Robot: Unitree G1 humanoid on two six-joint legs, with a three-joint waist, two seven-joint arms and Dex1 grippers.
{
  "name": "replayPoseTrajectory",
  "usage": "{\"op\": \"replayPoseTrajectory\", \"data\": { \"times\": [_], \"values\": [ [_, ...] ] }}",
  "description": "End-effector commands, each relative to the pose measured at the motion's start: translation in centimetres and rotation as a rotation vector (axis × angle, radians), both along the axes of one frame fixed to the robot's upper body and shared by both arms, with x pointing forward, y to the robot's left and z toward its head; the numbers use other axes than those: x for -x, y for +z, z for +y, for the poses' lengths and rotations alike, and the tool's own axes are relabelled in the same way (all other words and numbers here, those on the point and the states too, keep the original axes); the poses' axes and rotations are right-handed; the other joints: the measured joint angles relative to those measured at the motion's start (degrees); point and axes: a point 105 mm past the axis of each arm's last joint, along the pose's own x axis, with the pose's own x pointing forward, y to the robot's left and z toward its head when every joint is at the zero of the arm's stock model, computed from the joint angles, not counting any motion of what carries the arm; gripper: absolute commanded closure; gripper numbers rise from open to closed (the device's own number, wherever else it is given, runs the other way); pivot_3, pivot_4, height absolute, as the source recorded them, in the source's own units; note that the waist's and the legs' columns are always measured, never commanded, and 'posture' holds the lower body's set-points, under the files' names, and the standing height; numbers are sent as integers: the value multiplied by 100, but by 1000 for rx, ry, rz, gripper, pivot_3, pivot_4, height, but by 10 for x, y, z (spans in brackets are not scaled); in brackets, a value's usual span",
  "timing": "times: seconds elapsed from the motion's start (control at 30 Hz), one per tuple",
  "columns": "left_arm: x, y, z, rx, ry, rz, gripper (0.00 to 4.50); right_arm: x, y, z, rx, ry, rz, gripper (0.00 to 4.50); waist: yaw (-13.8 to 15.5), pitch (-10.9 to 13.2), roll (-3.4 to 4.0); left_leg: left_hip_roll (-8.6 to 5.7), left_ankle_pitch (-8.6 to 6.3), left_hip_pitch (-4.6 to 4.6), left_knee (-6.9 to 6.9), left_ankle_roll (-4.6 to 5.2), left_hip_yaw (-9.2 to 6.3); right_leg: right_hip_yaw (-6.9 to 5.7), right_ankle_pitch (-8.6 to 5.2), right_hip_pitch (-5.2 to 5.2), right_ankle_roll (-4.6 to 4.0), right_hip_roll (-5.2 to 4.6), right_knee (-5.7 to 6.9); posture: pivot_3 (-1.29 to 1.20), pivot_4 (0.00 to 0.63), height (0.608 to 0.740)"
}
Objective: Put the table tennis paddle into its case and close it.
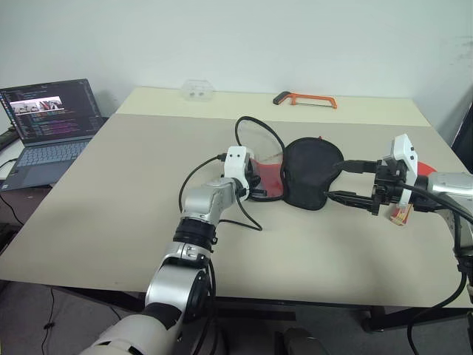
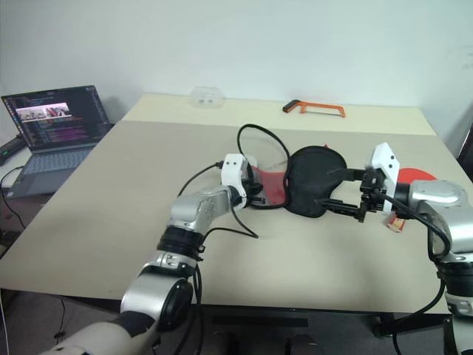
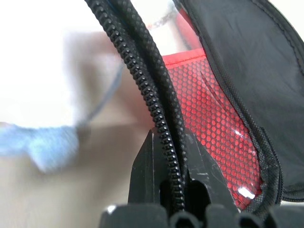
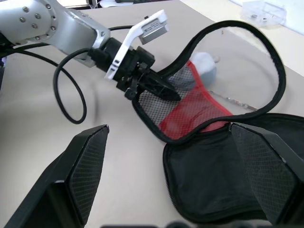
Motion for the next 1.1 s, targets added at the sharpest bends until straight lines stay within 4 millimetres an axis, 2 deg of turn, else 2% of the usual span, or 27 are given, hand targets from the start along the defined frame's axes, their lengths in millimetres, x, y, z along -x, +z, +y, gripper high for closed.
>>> {"op": "replayPoseTrajectory", "data": {
  "times": [0.03,0.2,0.53,0.77,0.9,1.1],
  "values": [
    [-10,20,-6,-8,-33,-76,4461,3,10,1,10,6,-43,0,0,0,0,0,0,0,-1,0,0,0,0,0,0,0,-1,0,150,740],
    [-12,19,-5,-43,-87,-76,4461,3,10,1,12,7,-42,0,-1,0,0,0,0,-1,-9,0,1,0,0,0,0,0,-11,0,150,740],
    [-15,19,24,-121,-109,-77,4461,2,8,1,11,6,-40,0,-4,0,0,1,0,-2,-17,-1,4,1,1,-3,-2,0,-20,0,150,740],
    [-11,18,11,-110,-115,-90,4461,1,8,3,10,10,-41,0,-1,0,0,1,0,-4,-16,0,4,1,1,-3,-2,0,-20,0,150,740],
    [-4,23,-3,-76,-123,-105,4461,2,6,3,14,8,-38,0,0,0,0,2,0,-6,-16,0,4,1,1,-3,-2,-1,-21,0,150,740],
    [7,23,-11,-46,-81,-101,4461,4,6,0,18,-2,-35,0,0,0,0,2,0,-5,-15,-1,3,1,1,-3,-3,0,-19,0,150,740]
  ]
}}
